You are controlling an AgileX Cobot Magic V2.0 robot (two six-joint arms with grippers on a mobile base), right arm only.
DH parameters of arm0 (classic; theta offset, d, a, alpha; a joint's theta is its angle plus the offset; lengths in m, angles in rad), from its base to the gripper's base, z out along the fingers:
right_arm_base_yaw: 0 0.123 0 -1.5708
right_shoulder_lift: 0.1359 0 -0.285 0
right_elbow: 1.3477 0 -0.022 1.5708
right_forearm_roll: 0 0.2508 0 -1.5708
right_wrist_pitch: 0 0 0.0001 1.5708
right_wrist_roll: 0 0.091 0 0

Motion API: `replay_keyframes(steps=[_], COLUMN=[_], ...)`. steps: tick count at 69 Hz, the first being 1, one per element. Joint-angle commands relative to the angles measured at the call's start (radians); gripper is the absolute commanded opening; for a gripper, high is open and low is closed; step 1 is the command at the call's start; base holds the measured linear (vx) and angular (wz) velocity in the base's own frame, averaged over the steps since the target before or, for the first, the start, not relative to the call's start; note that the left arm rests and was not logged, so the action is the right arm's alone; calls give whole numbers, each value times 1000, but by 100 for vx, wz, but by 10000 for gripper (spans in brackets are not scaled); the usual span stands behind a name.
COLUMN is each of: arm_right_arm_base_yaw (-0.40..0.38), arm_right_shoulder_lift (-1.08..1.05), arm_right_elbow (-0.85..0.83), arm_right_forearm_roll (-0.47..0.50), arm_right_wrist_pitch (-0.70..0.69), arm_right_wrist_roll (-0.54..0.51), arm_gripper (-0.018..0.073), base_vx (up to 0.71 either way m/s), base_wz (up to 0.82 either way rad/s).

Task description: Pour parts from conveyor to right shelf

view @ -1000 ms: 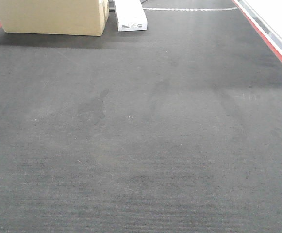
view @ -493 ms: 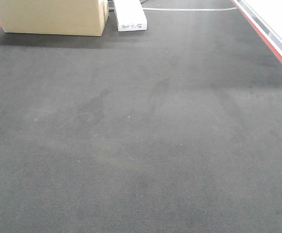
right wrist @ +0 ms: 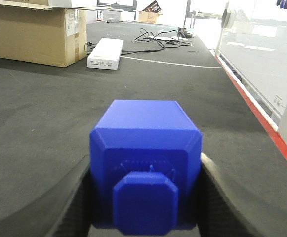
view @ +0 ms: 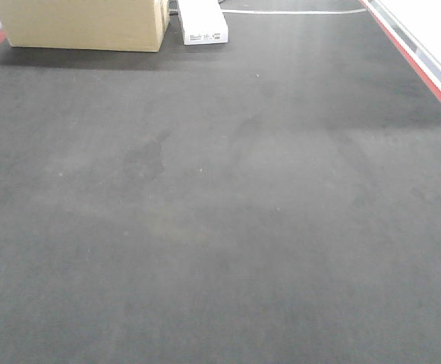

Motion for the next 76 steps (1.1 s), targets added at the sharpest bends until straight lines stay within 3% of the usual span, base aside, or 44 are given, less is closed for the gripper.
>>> replay_keyframes(steps=[1,76], arm_right_arm_base_yaw=[0,0], arm_right_shoulder_lift=[12,12], arm_right_elbow=[-28,-28], arm_right_forearm_roll=[-12,-10], arm_right_wrist_pitch=[-87,-85], arm_right_wrist_roll=[0,0], arm_gripper=[-5,-5], base_vx=[-18,-31], base_wz=[-2,-2])
